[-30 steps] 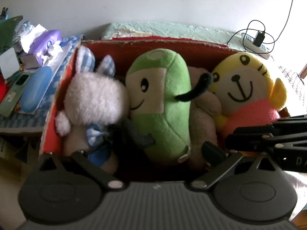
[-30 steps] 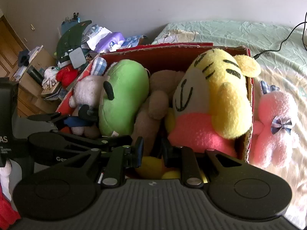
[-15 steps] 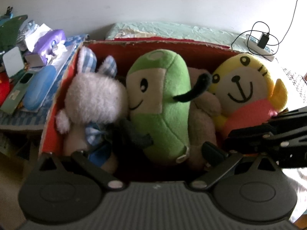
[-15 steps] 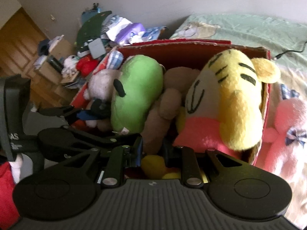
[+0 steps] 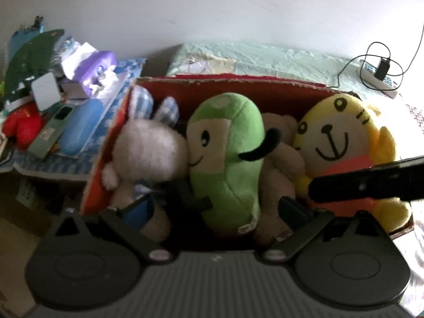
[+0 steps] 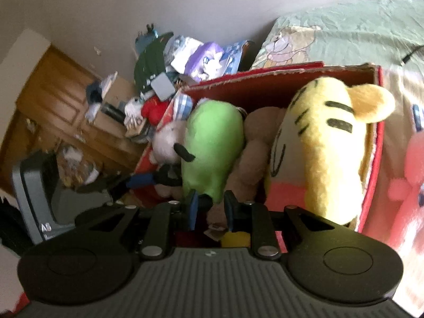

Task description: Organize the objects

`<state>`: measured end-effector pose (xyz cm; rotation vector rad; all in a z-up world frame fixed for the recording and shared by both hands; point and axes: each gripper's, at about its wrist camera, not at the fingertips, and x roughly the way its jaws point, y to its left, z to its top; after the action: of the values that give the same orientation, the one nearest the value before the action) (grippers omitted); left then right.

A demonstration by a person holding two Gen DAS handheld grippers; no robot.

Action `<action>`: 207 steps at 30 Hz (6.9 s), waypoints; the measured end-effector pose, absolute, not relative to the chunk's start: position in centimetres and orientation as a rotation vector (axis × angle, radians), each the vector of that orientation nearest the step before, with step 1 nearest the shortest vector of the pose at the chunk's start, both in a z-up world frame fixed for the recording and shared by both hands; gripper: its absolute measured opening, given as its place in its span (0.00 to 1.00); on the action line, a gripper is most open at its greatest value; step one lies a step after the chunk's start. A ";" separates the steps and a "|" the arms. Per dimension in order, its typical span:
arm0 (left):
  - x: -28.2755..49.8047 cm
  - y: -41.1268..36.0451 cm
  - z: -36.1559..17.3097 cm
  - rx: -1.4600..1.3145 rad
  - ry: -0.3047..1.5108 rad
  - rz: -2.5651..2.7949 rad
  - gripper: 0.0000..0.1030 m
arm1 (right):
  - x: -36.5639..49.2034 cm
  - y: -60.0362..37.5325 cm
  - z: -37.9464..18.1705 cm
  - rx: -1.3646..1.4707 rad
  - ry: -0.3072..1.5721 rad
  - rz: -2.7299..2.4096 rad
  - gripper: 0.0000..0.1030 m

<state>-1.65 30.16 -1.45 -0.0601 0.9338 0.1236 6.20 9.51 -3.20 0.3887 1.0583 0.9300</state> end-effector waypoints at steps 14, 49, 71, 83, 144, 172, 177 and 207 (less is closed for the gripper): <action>-1.9 30.9 0.3 -0.021 0.954 0.121 0.96 | 2.4 9.0 -1.6 0.398 0.953 0.680 0.25; -2.1 25.6 4.4 -0.006 0.917 0.293 0.92 | 2.1 3.1 -0.9 0.504 0.897 0.806 0.26; 2.0 10.7 5.5 0.084 0.882 0.100 0.86 | 4.0 -11.7 -4.2 0.624 0.887 0.639 0.28; 1.8 3.3 0.6 0.171 0.894 -0.056 0.82 | 5.5 -16.3 -7.3 0.639 0.930 0.572 0.35; 3.4 2.8 -7.7 -0.061 1.138 -0.251 0.82 | 3.7 -19.4 -11.3 0.680 1.001 0.543 0.31; 7.0 1.7 -8.9 -0.080 1.227 -0.201 0.67 | 6.6 -18.1 -15.6 0.849 1.071 0.669 0.39; 7.0 1.2 -8.8 -0.040 1.224 -0.204 0.67 | 6.6 -17.7 -15.5 0.836 1.067 0.654 0.41; 2.9 -0.1 -7.7 0.067 1.168 -0.239 0.77 | 3.0 -18.7 -12.5 0.694 0.954 0.575 0.44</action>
<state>2.92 -0.15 -7.73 0.0668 1.1677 -0.2390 3.04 -18.69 -12.50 0.6936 0.9537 0.5750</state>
